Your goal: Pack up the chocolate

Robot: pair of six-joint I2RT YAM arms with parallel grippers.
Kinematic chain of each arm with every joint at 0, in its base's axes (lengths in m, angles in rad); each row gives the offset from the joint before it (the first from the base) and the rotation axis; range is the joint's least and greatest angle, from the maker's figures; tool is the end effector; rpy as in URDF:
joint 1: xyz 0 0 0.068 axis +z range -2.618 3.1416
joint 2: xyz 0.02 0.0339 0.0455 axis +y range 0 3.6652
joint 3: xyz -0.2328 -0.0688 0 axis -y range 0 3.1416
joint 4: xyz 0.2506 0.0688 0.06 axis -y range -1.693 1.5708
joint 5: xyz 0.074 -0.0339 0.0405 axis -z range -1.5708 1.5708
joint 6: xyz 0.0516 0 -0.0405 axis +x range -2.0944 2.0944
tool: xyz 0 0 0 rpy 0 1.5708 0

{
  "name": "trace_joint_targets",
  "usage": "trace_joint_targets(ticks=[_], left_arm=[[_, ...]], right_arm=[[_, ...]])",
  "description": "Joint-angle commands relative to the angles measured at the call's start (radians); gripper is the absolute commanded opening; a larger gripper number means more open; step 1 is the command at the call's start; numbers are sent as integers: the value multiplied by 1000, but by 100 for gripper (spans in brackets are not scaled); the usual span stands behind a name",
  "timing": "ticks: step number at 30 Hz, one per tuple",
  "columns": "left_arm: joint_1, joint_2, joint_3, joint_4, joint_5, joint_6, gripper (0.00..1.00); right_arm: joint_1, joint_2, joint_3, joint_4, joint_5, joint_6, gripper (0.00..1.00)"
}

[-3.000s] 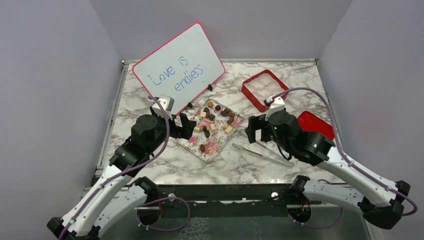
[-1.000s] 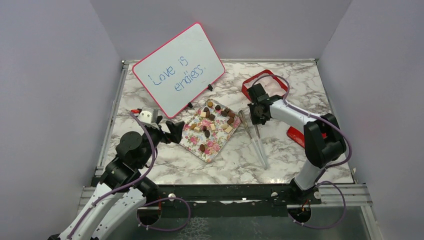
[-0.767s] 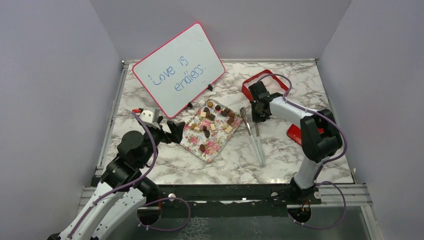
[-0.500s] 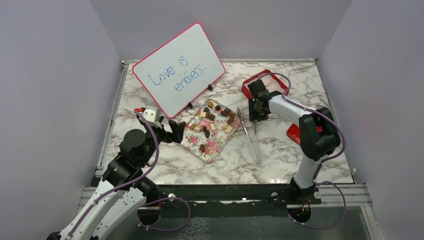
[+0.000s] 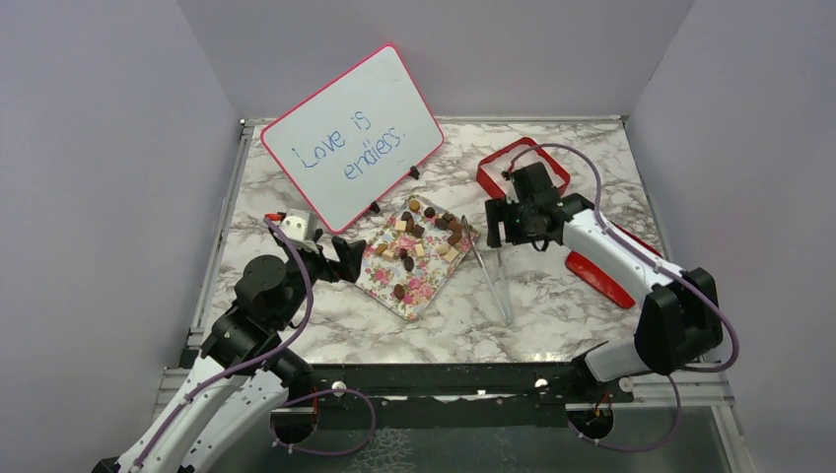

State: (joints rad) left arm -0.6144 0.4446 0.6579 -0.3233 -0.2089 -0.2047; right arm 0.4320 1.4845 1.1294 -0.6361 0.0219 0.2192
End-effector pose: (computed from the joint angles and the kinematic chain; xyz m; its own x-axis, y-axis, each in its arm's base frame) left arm 0.1416 -0.0868 0.3117 -0.1682 -0.1247 -0.9778 0.3690 0.9119 -0.1798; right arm 0.2952 0.1349 0.2095 -0.8303 -0.1434 -0.5386 -0.2327 0.9673 0.1012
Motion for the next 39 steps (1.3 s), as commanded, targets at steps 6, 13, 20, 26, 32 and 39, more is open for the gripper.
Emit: trace_joint_targets(ticks=[6,13,20,26,32,39], left_arm=[[4,-17,-9,9,13,6,99],[5,1,-8,12,4,7,99],[4,9,-9,12,7,10,99],[5,15,-10,12,3,9,99],[5,19,-11,12,1,7,99],[4,22,-9,11,4,6,99]], right_arm=[[50,-169,-268,165,-141,79,89],[59,-162,-372,247,-114,114,88],[93,-139,-399,333,-38,136,82],[121,-97,-404,382,40,153,77],[122,-66,-412,404,46,159,76],[123,-9,-420,424,38,167,72]])
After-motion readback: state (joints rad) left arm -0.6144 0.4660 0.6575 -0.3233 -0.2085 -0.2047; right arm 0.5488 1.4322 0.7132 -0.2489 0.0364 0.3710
